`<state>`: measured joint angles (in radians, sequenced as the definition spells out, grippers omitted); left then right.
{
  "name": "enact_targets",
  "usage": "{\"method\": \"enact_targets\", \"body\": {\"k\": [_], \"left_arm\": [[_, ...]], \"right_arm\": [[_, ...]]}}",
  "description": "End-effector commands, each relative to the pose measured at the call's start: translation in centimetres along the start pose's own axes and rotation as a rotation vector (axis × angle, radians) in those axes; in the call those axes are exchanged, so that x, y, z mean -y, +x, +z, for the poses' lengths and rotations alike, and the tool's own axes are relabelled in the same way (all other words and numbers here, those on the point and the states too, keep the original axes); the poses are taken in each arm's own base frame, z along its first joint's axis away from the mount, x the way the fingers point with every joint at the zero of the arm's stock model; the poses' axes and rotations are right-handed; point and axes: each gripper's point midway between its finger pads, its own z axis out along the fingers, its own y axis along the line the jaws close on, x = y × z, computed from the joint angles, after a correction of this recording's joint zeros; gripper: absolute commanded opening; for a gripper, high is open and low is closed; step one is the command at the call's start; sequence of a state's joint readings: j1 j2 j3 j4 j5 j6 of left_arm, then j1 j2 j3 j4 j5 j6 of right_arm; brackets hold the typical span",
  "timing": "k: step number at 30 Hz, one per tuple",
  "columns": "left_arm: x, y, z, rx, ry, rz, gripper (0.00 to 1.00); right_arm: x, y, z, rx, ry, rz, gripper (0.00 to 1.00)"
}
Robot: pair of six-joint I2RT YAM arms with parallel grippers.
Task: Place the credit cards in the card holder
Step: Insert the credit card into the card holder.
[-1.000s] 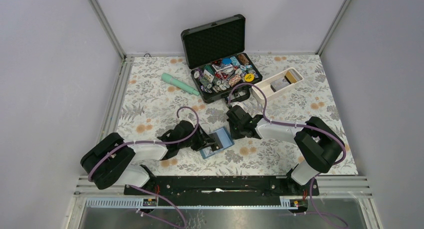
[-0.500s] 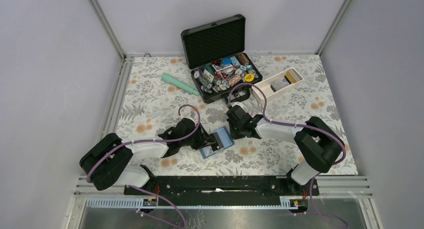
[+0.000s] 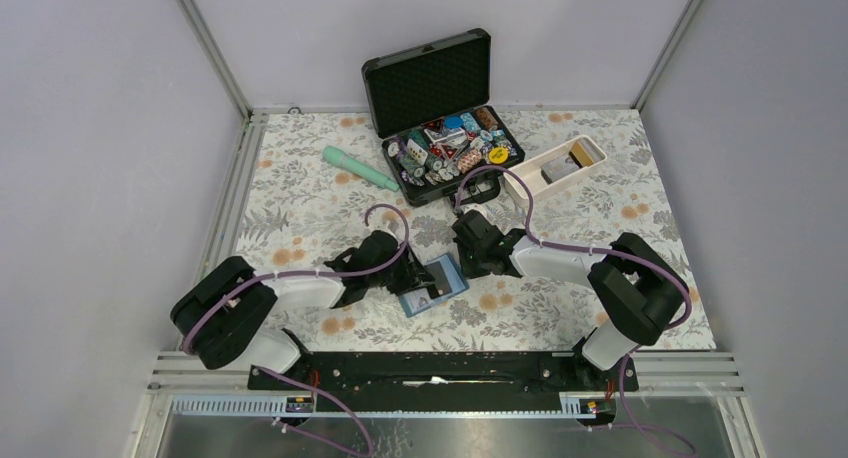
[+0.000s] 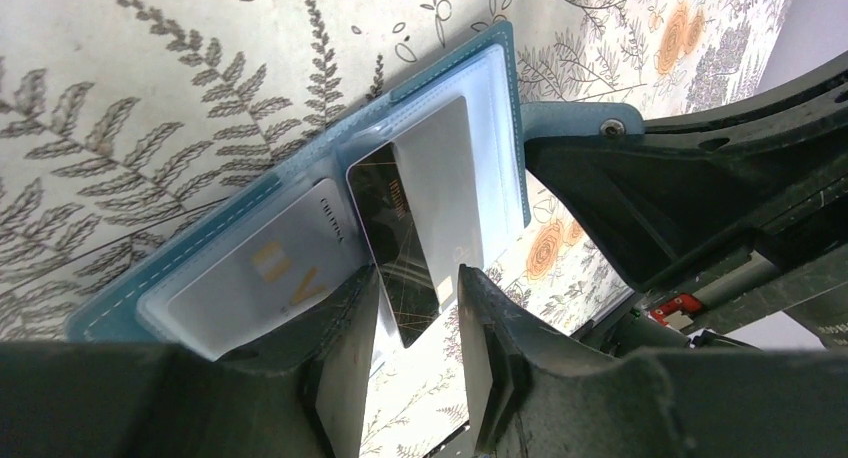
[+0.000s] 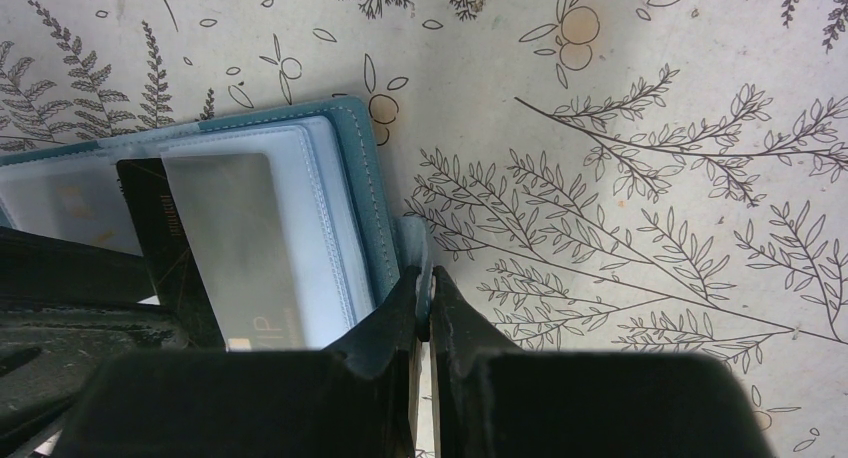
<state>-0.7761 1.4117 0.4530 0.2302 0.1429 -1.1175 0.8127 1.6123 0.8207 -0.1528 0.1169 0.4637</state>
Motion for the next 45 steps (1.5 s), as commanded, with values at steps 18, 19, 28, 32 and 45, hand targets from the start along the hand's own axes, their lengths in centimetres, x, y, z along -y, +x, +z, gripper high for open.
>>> {"method": "enact_targets", "body": {"k": [18, 19, 28, 32, 45], "left_arm": [[3.6, -0.1, 1.8, -0.037, 0.064, 0.064, 0.36], [3.7, -0.1, 1.8, -0.037, 0.064, 0.068, 0.36], [4.9, -0.4, 2.2, -0.042, 0.069, 0.1, 0.36], [5.5, -0.2, 2.6, -0.058, 0.076, 0.118, 0.37], [5.8, -1.6, 2.6, -0.025, 0.038, 0.305, 0.63]], "right_arm": [[1.9, 2.7, -0.3, -0.08, 0.088, -0.027, 0.0], [2.0, 2.7, -0.4, -0.079, 0.092, -0.026, 0.0], [2.3, 2.7, -1.1, -0.065, 0.1, -0.019, 0.0], [2.5, 2.7, -1.2, -0.062, 0.107, -0.017, 0.0], [4.1, 0.2, -4.3, 0.053, 0.207, 0.052, 0.27]]}}
